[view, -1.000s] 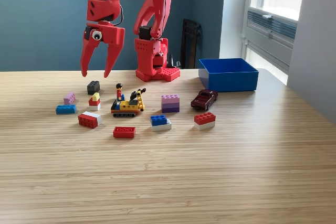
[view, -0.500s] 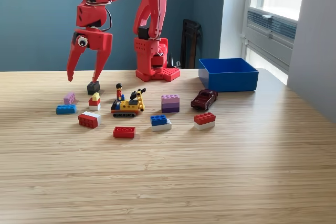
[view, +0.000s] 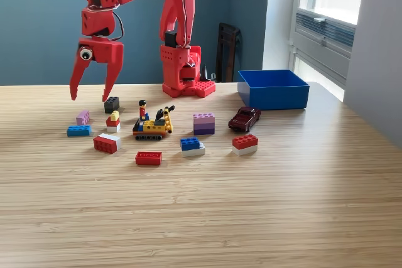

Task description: Grasp a lego block and put it in the bin.

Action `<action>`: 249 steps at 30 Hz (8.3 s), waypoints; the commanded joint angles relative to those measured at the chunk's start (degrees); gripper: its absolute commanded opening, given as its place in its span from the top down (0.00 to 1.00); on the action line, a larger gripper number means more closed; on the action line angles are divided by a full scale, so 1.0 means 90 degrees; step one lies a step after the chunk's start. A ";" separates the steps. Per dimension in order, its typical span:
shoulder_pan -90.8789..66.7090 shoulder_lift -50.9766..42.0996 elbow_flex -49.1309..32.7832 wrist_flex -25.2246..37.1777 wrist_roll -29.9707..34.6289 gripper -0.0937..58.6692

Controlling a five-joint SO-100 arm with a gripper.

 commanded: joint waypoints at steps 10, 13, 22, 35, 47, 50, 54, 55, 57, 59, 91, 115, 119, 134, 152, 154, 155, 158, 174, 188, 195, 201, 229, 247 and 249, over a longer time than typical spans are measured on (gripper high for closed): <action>0.0049 -0.0947 -0.1260 -0.0117 -0.0107 0.58; -0.0039 -0.1143 -0.1367 -0.0117 -0.0049 0.58; -0.0273 -0.1484 -0.1504 -0.0107 0.0137 0.58; -0.0449 -0.1973 -0.1543 -0.0107 0.0410 0.61; -0.0449 -0.2314 -0.1797 0.0049 0.0420 0.89; -0.0459 -0.2314 -0.1777 0.0039 0.0352 1.00; -0.0449 -0.2314 -0.1699 0.0059 0.0381 1.00; -0.0449 -0.2314 -0.1699 0.0088 0.0361 1.00; -0.0449 -0.2314 -0.1709 0.0215 0.0342 1.00; -0.0459 -0.2275 -0.1758 0.0361 0.0283 1.00; -0.4717 -0.0176 -0.3408 0.3652 -0.0791 1.00; -1.2598 0.0234 -0.2646 0.3877 -0.0576 1.00; -1.3457 0.0195 -0.2842 0.3877 -0.0469 1.00; -1.4053 0.0176 -0.2900 0.3770 -0.0918 0.82; -1.2646 0.0176 -0.3584 0.3662 -0.0459 0.79; -1.2246 0.0176 -0.3691 0.3662 -0.0488 0.87; -1.2041 0.0176 -0.3721 0.3662 -0.0527 0.89; -1.1416 0.0176 -0.3750 0.3662 -0.0645 0.92; -0.8330 0.0176 -0.3848 0.3662 -0.1172 0.92; -0.6973 0.0176 -0.3359 0.3555 -0.1553 0.93; -0.6436 0.0176 -0.3262 0.3301 -0.1787 0.93; -0.6357 0.0176 -0.3252 0.3301 -0.1816 0.93; -0.5967 0.0156 -0.2744 0.2275 -0.2422 0.78; -0.5928 -0.1152 -0.2988 0.1484 -0.2559 0.70; -0.5928 -0.1396 -0.3057 0.1484 -0.2617 0.69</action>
